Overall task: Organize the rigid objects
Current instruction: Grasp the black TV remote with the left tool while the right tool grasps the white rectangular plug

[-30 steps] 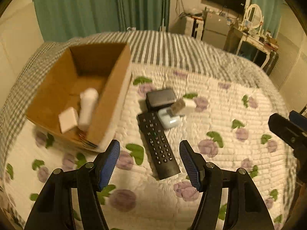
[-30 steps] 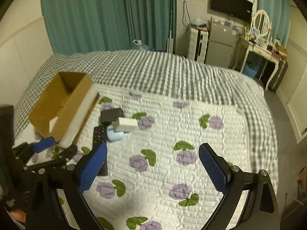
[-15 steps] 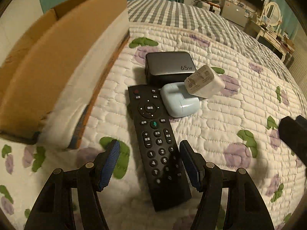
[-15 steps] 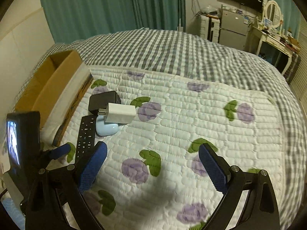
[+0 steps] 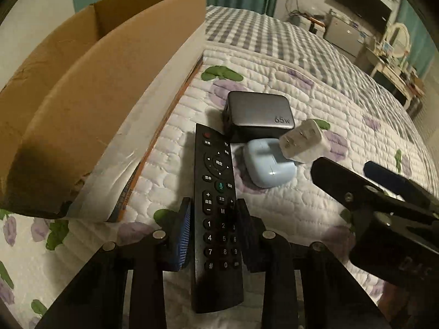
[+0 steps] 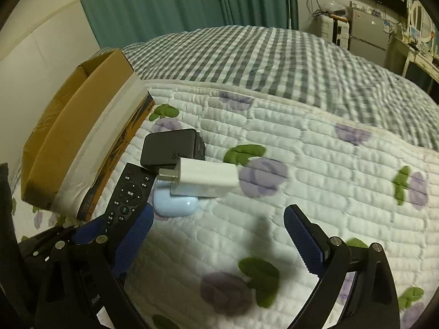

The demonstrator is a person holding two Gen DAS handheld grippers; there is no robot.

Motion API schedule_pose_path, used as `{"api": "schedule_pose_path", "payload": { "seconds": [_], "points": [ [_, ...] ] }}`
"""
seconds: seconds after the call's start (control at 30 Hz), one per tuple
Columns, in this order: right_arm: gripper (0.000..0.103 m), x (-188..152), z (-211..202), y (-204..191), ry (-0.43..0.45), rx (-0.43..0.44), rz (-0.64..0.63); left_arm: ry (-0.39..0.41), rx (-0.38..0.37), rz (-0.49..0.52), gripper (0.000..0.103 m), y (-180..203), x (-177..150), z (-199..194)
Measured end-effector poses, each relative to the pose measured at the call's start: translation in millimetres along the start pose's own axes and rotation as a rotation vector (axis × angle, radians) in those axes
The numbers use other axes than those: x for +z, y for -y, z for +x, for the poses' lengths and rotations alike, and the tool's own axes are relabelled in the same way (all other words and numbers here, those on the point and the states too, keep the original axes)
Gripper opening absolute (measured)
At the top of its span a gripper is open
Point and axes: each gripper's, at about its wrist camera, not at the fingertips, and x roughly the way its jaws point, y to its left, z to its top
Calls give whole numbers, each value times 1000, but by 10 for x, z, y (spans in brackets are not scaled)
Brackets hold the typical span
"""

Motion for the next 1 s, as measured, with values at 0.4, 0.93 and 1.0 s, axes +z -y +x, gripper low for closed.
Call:
{"api": "schedule_pose_path", "payload": {
  "seconds": [0.4,0.93,1.0],
  "points": [
    [78,240,391,39,-37,88,60,-4,-8,-28,31,38,39,31],
    [56,65,-405,99,18,-71,6,-63,-67,5,18,248,-38,-280],
    [56,28,-595,132,24,-95,7,-67,-74,4,17,258,-53,-347]
  ]
}}
